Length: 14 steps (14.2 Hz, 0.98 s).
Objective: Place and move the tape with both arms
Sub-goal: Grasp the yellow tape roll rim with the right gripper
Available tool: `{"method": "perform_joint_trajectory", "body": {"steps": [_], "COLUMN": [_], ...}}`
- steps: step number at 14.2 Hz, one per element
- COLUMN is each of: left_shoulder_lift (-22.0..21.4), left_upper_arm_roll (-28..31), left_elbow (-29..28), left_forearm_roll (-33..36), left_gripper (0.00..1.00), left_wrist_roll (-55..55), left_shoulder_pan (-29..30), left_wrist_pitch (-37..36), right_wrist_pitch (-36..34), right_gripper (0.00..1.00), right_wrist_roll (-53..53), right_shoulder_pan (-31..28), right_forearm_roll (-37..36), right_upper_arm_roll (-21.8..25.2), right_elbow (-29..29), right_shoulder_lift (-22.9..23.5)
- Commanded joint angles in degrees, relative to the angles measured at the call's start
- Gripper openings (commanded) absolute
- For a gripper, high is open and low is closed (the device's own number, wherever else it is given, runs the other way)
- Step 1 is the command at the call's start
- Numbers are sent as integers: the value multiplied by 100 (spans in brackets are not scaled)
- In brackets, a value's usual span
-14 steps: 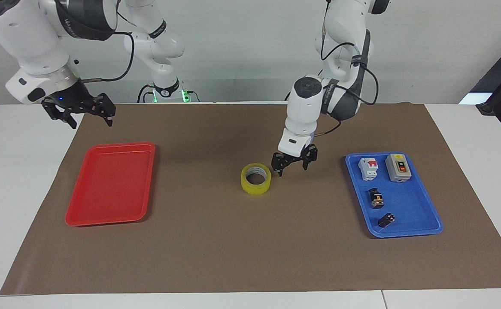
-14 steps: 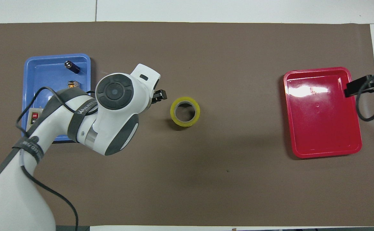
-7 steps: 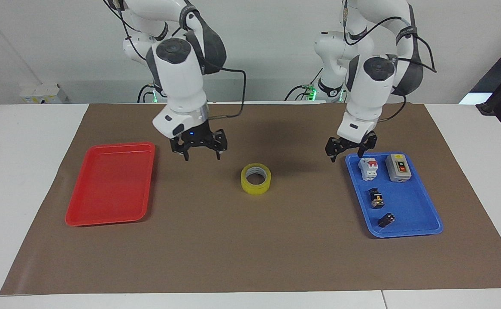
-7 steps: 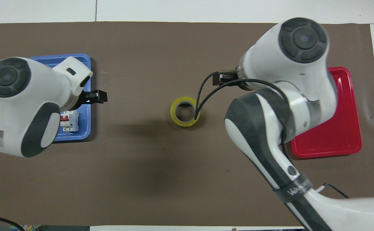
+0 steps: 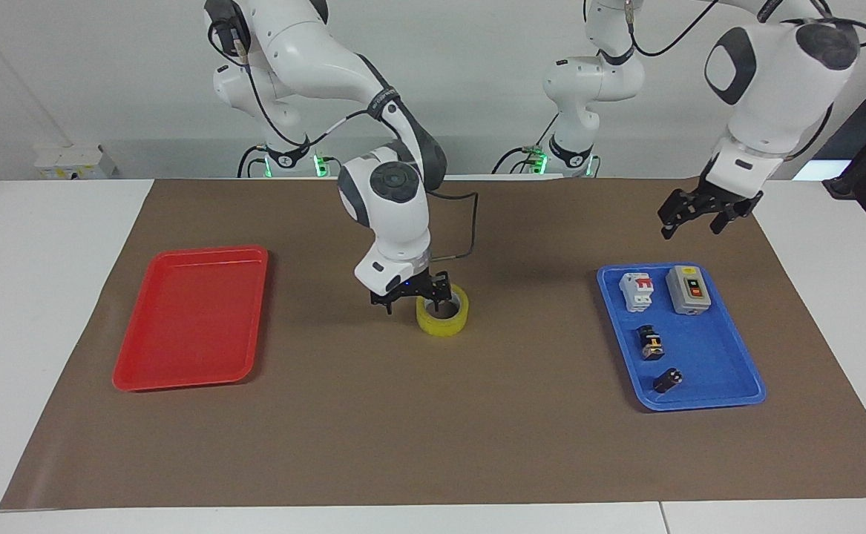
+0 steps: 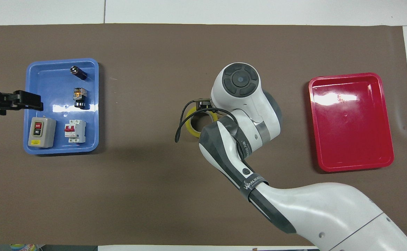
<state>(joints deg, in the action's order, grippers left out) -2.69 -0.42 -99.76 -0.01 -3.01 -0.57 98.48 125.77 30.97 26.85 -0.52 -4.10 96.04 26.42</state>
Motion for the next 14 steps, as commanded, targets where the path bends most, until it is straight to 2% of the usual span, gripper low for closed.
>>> {"method": "perform_joint_trajectory", "body": {"steps": [1, 2, 3, 4, 6, 9, 10, 12, 14], "left_shoulder_lift": [575, 664, 630, 508, 148, 111, 111, 111, 120], "left_upper_arm_roll": [-54, -54, -54, -72, -72, -72, -72, -72, -81], "left_elbow": [1113, 1308, 1249, 1031, 530, 449, 449, 458, 466], "left_forearm_roll": [-165, -166, -174, -166, -166, -166, -166, -166, -166], "left_gripper": [100, 100, 100, 100, 100, 100, 100, 100, 100], "left_wrist_roll": [99, 99, 12, 3, -6, 11, 37, 38, 46], "left_shoulder_pan": [84, 75, 75, 75, 49, 22, 22, 13, 5], "left_wrist_pitch": [-853, -1065, -1050, -1094, -1042, -858, -839, -839, -830], "right_wrist_pitch": [246, 246, 246, 290, 526, 510, 458, 108, -707], "right_gripper": [100, 100, 100, 95, 71, 11, 0, 0, 0], "right_wrist_roll": [111, 111, 85, 41, 23, -39, -47, -65, -266], "right_shoulder_pan": [118, 145, 154, 154, 154, 146, 137, 76, -99], "right_forearm_roll": [-36, -36, -44, -44, -62, -62, -62, -79, -368], "right_upper_arm_roll": [15, 23, 15, 15, 15, 15, 15, 32, 41], "right_elbow": [599, 670, 749, 889, 1100, 1075, 1057, 848, 313], "right_shoulder_lift": [-286, -304, -348, -383, -427, -427, -419, -401, -383]}}
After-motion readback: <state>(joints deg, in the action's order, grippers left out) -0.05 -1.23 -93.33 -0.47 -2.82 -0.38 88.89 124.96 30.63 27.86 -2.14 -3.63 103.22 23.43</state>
